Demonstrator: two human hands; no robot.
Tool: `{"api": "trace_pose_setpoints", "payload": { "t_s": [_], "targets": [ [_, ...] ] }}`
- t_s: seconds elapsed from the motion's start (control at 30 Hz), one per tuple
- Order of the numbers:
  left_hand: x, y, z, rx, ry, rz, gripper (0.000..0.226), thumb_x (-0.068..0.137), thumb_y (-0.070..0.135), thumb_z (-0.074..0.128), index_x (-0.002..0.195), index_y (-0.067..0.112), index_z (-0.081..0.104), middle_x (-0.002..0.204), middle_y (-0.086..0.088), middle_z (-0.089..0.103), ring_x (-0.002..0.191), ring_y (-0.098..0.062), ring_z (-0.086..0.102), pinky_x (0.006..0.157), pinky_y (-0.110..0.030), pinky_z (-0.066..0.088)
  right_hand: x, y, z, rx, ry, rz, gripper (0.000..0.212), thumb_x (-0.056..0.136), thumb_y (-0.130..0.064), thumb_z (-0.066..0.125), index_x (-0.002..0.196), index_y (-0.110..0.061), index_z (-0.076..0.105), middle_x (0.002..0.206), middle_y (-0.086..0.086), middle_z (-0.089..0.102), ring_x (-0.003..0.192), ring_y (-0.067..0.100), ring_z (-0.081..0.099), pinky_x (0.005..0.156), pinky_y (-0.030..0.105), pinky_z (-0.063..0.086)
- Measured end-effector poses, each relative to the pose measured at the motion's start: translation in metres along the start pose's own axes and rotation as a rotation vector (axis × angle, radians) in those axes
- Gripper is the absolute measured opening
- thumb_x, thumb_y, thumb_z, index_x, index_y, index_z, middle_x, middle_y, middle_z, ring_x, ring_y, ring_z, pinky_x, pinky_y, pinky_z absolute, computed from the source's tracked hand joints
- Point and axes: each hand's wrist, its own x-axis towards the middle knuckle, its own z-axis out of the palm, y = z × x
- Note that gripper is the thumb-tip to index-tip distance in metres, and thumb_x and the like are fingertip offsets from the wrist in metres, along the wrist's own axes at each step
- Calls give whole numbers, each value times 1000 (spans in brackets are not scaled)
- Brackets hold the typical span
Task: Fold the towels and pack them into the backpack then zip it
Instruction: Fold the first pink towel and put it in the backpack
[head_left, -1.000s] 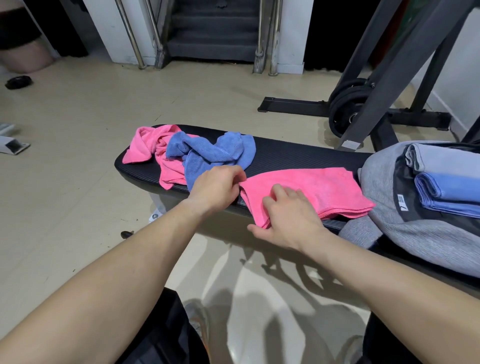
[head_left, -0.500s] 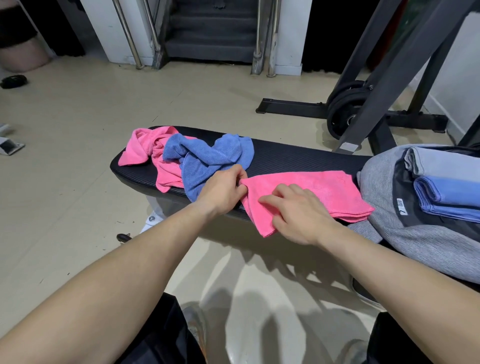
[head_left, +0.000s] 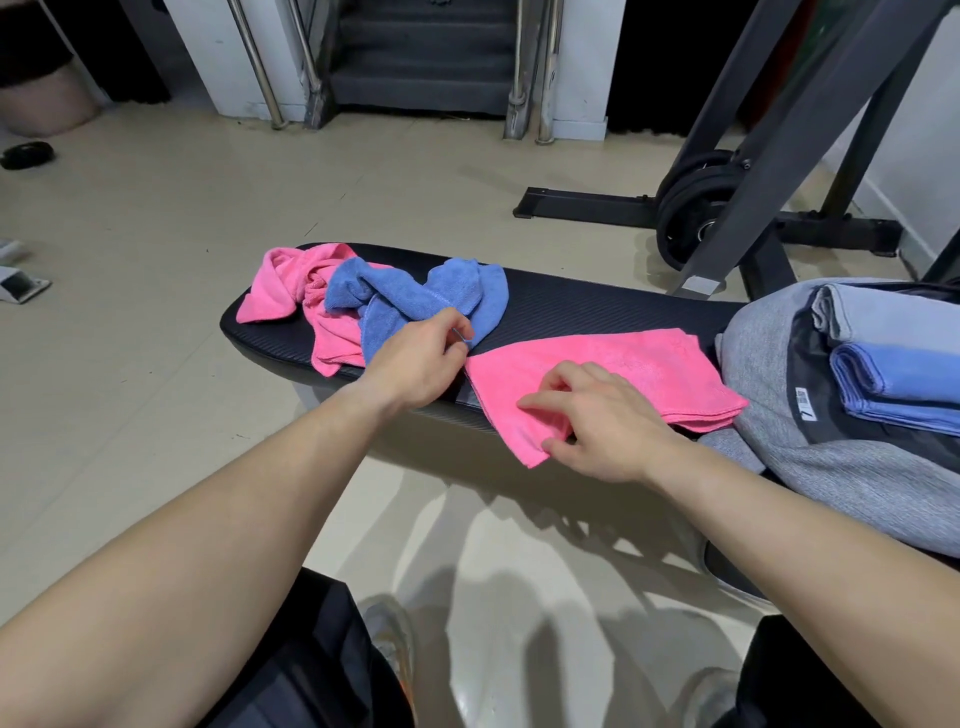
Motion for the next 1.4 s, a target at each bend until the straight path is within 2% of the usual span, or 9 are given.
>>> {"api": "trace_pose_setpoints", "payload": {
  "t_s": [0.2,0.33,0.47,0.63,0.73,0.9,1.07,1.33,1.4],
  "targets": [
    [3,13,13,116,-61,-35,37,92,36,63,126,24,55,101,9,65,101,-19,59,86,-40,51,3,-9,0,-46,22,8,54,83,-42,69,135,-41,53,125,-8,46,118,20,43,98,40,40],
    [6,23,9,49,-93,-99,9,88,23,68,97,21,66,83,9,63,87,-18,61,75,-31,47,7,-13,-8,16,-7,44,45,83,-60,60,124,-41,60,115,-9,49,110,19,44,96,42,41],
    [4,27,4,-119,-49,-79,6,88,20,65,91,21,60,81,8,65,75,-9,58,66,-23,43,17,-10,-17,82,43,73,21,96,-43,47,105,-34,64,106,-7,61,106,23,57,87,40,47],
    [2,35,-4,-325,30,57,14,88,16,70,90,26,61,84,10,65,68,-6,55,69,-18,45,43,-8,-31,199,304,109,45,90,-34,61,133,-27,51,128,-1,49,116,25,49,98,45,44],
    [2,39,-7,-417,52,110,15,84,12,75,91,23,67,86,10,68,72,-2,56,75,-21,47,56,-11,-43,243,246,50,58,90,-33,62,145,-31,45,142,-7,50,131,21,44,106,46,38],
    [2,43,-8,-608,95,-77,32,84,26,79,107,19,58,91,3,67,78,-8,65,78,-24,53,66,-9,-52,542,231,46,19,85,-27,69,103,-29,74,87,-12,72,77,2,64,75,33,51],
    [-3,24,3,-516,-217,-67,41,75,26,85,109,15,65,102,0,75,95,-16,72,89,-40,57,72,-1,-58,686,304,100,9,84,-20,70,80,-28,68,76,-14,68,72,7,59,75,34,48],
    [-7,15,-23,-419,-135,-53,20,86,32,76,88,14,68,79,6,62,69,-5,56,65,-18,44,58,4,-66,866,352,24,13,88,-31,73,90,-18,72,85,13,71,74,12,58,71,35,46],
    [-11,18,-28,-405,-89,-18,18,88,31,74,83,16,65,73,9,57,64,-4,51,62,-20,41,54,1,-75,832,379,21,10,90,-26,72,88,-17,72,76,3,69,70,7,56,69,32,44]
  ]
}}
